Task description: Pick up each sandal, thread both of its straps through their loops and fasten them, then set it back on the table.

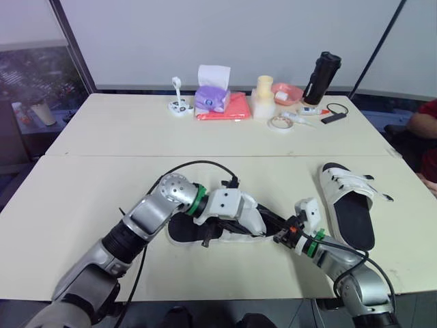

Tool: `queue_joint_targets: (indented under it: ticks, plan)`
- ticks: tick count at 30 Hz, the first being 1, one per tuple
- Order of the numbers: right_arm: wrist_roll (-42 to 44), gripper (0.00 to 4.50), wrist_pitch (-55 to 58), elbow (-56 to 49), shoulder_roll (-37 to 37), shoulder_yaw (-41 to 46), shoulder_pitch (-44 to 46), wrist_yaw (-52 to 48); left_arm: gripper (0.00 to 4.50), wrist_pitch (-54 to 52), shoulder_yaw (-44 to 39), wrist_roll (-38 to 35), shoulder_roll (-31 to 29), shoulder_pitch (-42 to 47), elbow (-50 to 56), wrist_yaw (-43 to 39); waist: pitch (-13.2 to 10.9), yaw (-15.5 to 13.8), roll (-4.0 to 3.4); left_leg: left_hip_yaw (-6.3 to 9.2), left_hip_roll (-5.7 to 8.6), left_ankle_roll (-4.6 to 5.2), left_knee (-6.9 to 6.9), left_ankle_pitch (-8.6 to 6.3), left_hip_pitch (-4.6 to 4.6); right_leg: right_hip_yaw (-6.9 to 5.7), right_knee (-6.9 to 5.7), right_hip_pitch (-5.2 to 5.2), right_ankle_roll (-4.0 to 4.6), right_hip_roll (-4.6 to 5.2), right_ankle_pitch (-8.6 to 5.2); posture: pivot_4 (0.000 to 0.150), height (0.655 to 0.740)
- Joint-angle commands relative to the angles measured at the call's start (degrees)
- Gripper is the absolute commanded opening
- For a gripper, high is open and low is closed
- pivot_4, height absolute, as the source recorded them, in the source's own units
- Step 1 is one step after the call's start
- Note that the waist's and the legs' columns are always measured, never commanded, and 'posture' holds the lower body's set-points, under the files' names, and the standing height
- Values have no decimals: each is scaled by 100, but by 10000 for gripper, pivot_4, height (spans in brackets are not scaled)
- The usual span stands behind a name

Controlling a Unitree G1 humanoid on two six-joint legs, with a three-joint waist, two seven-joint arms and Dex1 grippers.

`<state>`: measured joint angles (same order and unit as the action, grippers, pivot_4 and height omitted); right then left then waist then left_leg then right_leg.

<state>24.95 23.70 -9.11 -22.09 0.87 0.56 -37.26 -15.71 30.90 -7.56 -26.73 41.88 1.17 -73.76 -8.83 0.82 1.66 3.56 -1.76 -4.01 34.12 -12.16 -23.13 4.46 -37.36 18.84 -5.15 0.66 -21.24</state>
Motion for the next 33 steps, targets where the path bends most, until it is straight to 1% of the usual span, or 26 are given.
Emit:
queue_joint_targets:
  ticks: [1, 4, 5, 10, 13, 18, 26, 28, 29, 33]
  plan:
    - [-94, 0, 666, 327, -25, -412, -529, -4, 262, -497, 17, 76, 157, 75, -266, 115, 3, 0, -1, 0, 0, 0, 0, 0, 1, 0, 0, -1, 0, 0, 0, 1500, 7400]
    - [-82, 0, 673, 306, -20, -423, -551, 23, 262, -1690, -426, -691, 417, 232, -103, 58, 5, 6, -2, 0, 1, 1, 1, 0, 0, -1, 0, -2, -1, 1, -1, 1500, 7400]
    - [-78, 0, 676, 302, -19, -422, -554, 29, 262, -1971, -522, -836, 450, 265, -67, 58, 4, 8, -3, 0, 1, 1, 1, 0, -2, -1, -1, 2, -1, 0, -1, 1500, 7400]
    - [-63, 0, 687, 293, -23, -419, -559, 46, 262, -3101, -827, -1355, 482, 371, -56, 133, 1, 10, -8, 3, 0, 4, 1, -2, -7, -3, -1, 8, -1, -3, -1, 1500, 7400]
    - [-59, 0, 692, 277, -19, -431, -573, 55, 262, -3567, -978, -1588, 488, 403, -51, 237, 1, 10, -8, 2, 0, 3, 1, -2, -7, -3, -2, 8, -1, -2, -1, 1500, 7400]
    - [-60, 0, 684, 283, -5, -456, -581, 56, 262, -3825, -1064, -1710, 479, 465, -203, 398, 1, 8, -8, 3, 0, 3, 1, -2, -7, -3, -2, 8, -1, -2, -1, 1500, 7400]
    - [-59, 0, 693, 262, 13, -479, -592, 72, 262, -3587, -645, -1552, 261, 492, -352, 151, 1, 6, -8, 2, 0, 3, 1, -2, -6, -3, -2, 7, -1, -2, -1, 1500, 7400]
    - [-58, 0, 688, 260, 21, -478, -597, 79, 5729, -3588, -670, -1567, 285, 499, -399, 176, 1, 7, -8, 1, 0, 3, 1, -2, -6, -3, -2, 7, -1, -1, -1, 1500, 7400]
    - [-57, 0, 684, 261, 25, -475, -602, 80, 9336, -3624, -710, -1603, 301, 498, -404, 185, 1, 8, -8, 1, 0, 3, 1, -2, -5, -3, -2, 7, -1, -2, -1, 1500, 7400]
    - [-63, 0, 676, 273, 47, -481, -593, 94, 29325, -3676, -890, -1702, 334, 435, -301, 319, 2, 10, -8, 1, 0, 3, 1, -2, -5, -2, -3, 6, -1, -1, -1, 1500, 7400]
